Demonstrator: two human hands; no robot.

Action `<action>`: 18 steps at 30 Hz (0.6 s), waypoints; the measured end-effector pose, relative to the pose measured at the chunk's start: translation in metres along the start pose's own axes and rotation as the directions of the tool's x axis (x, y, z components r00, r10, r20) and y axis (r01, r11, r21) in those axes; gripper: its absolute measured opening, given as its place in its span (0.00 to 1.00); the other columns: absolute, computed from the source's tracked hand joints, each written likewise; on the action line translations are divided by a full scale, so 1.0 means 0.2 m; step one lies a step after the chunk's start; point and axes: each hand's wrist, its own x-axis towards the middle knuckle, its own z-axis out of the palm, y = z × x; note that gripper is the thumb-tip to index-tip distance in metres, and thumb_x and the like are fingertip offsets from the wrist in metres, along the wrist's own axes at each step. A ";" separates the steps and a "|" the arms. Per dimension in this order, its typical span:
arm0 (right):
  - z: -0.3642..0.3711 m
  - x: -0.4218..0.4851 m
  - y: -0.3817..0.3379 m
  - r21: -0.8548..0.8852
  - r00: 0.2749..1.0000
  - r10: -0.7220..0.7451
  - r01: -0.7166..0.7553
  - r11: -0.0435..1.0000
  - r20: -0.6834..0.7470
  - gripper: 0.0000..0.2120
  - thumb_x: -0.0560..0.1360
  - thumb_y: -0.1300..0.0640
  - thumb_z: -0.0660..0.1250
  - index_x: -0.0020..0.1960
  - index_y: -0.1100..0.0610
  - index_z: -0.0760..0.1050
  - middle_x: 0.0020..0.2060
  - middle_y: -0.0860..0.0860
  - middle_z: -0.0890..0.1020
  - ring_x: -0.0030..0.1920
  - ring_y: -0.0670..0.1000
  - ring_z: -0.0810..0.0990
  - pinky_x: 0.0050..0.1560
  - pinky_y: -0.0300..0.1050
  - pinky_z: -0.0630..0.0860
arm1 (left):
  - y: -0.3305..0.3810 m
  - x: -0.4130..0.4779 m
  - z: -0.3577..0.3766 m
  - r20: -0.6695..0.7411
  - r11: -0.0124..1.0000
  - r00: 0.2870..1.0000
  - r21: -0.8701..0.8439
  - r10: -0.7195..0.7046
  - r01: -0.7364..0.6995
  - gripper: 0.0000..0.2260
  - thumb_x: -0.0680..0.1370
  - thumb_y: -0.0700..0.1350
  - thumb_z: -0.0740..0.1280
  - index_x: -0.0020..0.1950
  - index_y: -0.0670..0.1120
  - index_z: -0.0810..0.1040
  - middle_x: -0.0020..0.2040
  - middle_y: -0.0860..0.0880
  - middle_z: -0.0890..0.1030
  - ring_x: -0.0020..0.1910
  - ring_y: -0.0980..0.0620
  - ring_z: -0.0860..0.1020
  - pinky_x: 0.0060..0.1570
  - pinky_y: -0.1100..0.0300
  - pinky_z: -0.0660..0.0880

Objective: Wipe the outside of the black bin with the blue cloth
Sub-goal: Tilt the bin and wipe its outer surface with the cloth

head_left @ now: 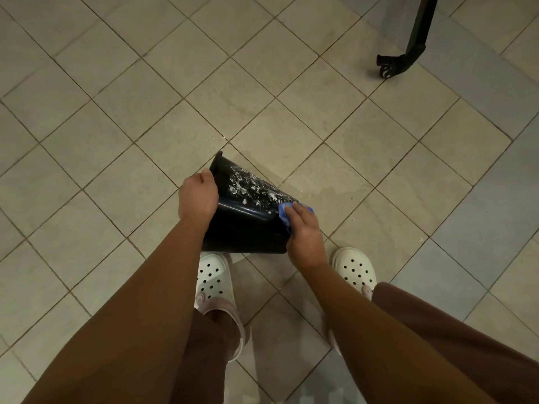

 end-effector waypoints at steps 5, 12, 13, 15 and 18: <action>-0.03 0.00 -0.06 0.005 0.970 0.241 -0.241 0.970 0.010 0.30 0.69 0.72 0.63 0.70 0.61 0.65 0.66 0.58 0.69 0.66 0.57 0.66 0.67 0.44 0.62 | 0.00 -0.01 0.01 0.004 1.000 1.000 0.022 0.012 -0.012 0.21 0.84 0.50 0.54 0.32 0.45 0.66 0.32 0.47 0.69 0.33 0.49 0.68 0.39 0.53 0.66; 0.00 0.00 -0.07 -0.052 1.000 -0.026 0.026 0.998 -0.007 0.30 0.62 0.75 0.67 0.64 0.66 0.72 0.59 0.63 0.75 0.60 0.63 0.72 0.62 0.56 0.72 | -0.01 -0.01 0.00 0.016 1.000 1.000 0.010 0.015 -0.015 0.21 0.84 0.51 0.54 0.32 0.45 0.64 0.31 0.47 0.66 0.32 0.50 0.66 0.38 0.54 0.64; -0.01 0.03 -0.05 -0.042 1.000 0.008 -0.008 0.999 -0.005 0.30 0.63 0.75 0.66 0.65 0.65 0.71 0.61 0.63 0.74 0.61 0.63 0.71 0.63 0.55 0.71 | -0.01 -0.01 0.00 0.012 1.000 1.000 0.002 0.008 -0.008 0.21 0.84 0.51 0.54 0.32 0.45 0.64 0.31 0.47 0.66 0.31 0.51 0.66 0.37 0.54 0.64; -0.03 0.03 -0.04 -0.022 0.991 0.135 -0.135 0.991 0.014 0.30 0.66 0.74 0.64 0.68 0.63 0.68 0.64 0.61 0.72 0.64 0.60 0.68 0.66 0.48 0.66 | -0.01 -0.01 0.01 0.003 1.000 1.000 0.012 -0.003 0.003 0.21 0.84 0.51 0.53 0.32 0.45 0.65 0.31 0.47 0.67 0.32 0.50 0.66 0.37 0.55 0.65; -0.03 -0.05 -0.04 -0.030 0.991 0.132 -0.133 0.991 -0.031 0.30 0.65 0.75 0.66 0.67 0.66 0.69 0.63 0.63 0.72 0.63 0.62 0.71 0.65 0.47 0.65 | -0.01 0.00 0.01 -0.008 1.000 1.000 0.029 -0.008 0.008 0.21 0.84 0.51 0.53 0.32 0.45 0.66 0.32 0.46 0.69 0.33 0.49 0.68 0.38 0.53 0.66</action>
